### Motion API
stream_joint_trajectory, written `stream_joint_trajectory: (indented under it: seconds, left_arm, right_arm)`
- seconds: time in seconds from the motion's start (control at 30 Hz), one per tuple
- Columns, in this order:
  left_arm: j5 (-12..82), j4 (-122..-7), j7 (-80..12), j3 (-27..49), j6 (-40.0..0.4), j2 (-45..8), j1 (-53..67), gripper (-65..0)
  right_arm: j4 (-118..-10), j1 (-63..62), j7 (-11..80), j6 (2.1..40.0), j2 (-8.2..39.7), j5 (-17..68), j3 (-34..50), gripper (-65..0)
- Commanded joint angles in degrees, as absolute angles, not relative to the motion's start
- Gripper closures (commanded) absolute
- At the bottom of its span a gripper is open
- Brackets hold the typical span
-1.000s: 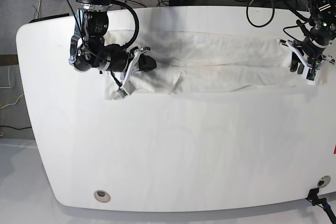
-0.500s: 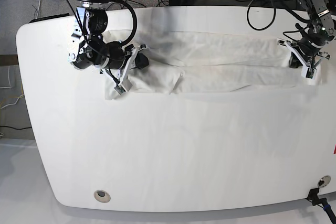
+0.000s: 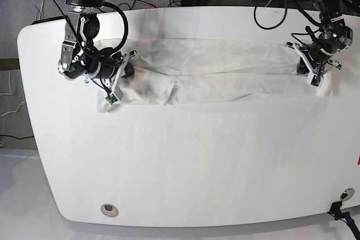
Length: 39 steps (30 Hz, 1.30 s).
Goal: Fold the T-shirt properly
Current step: 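Pull the strip ends taut and smooth the strip with both grippers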
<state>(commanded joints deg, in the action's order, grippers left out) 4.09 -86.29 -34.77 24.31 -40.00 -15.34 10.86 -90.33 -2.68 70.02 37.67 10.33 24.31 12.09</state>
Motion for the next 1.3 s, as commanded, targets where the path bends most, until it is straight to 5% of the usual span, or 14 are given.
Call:
stream_joint_trajectory:
  seconds: [0.33,0.7,0.93,1.3]
  left_arm:
    - [4.44,-90.51,-34.77,23.60,-40.00,-15.34,10.86,0.0]
    - [12.00,-96.84,-40.57,33.89,-40.00,-14.81,9.45,0.0]
    - [14.90,-96.84,-51.03,45.49,-40.00,-14.81,6.02,-46.4]
    - [15.08,-84.18,-56.22,49.71,-40.00,-16.13,0.48,-51.3]
  right_arm:
    - [-90.33,-3.21,69.93,37.67,10.68,24.48,12.09,0.0]
    - [-90.24,-3.74,69.93,37.67,10.59,24.48,12.09,0.0]
    - [-85.76,-4.70,69.93,37.67,10.59,24.75,12.09,0.0]
    - [-85.58,-4.79,69.85,37.76,10.59,24.84,12.09,0.0]
